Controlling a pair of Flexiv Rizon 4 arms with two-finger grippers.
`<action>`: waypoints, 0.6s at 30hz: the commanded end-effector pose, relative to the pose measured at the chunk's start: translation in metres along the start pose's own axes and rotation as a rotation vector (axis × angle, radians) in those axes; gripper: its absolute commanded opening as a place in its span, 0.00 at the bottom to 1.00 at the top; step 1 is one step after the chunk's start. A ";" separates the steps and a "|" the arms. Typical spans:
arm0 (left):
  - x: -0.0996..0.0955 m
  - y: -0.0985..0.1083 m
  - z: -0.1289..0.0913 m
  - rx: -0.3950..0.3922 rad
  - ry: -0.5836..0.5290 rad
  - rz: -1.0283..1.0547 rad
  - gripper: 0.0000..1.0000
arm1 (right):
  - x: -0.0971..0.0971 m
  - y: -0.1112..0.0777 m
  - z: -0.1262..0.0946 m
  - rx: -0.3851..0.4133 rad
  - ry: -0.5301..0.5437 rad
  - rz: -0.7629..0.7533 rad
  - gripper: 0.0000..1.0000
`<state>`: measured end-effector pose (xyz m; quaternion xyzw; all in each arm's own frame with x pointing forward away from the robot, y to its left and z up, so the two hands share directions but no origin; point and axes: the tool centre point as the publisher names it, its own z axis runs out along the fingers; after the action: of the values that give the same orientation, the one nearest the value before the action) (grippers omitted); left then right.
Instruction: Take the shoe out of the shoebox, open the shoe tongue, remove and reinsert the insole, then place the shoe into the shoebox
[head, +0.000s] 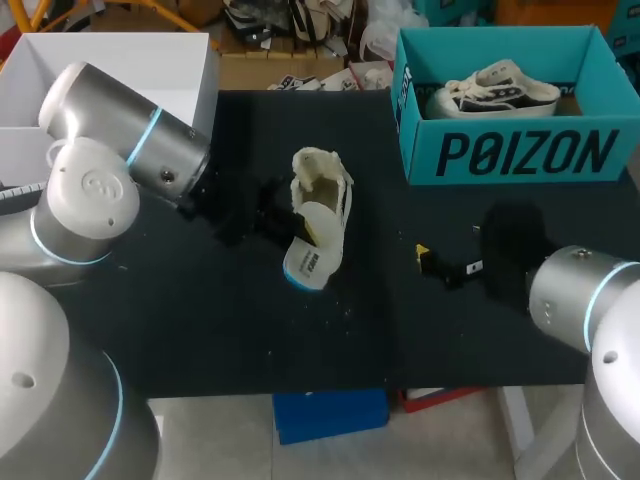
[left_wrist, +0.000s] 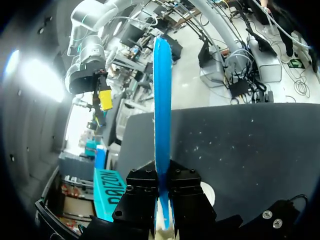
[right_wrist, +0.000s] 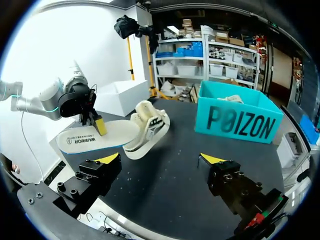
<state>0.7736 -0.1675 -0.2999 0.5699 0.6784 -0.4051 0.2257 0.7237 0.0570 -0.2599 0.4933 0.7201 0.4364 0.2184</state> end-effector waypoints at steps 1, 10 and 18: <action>0.011 -0.008 -0.006 -0.013 0.005 -0.008 0.00 | 0.002 -0.003 0.000 -0.028 -0.005 0.002 1.00; 0.020 -0.004 -0.002 0.006 0.030 -0.025 0.00 | 0.002 -0.003 0.000 -0.028 -0.005 0.002 1.00; 0.020 -0.004 -0.002 -0.005 0.040 -0.025 0.00 | 0.002 -0.003 0.000 -0.028 -0.005 0.002 1.00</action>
<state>0.7653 -0.1530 -0.3130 0.5682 0.6898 -0.3973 0.2085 0.7227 0.0567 -0.2603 0.4914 0.7152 0.4438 0.2237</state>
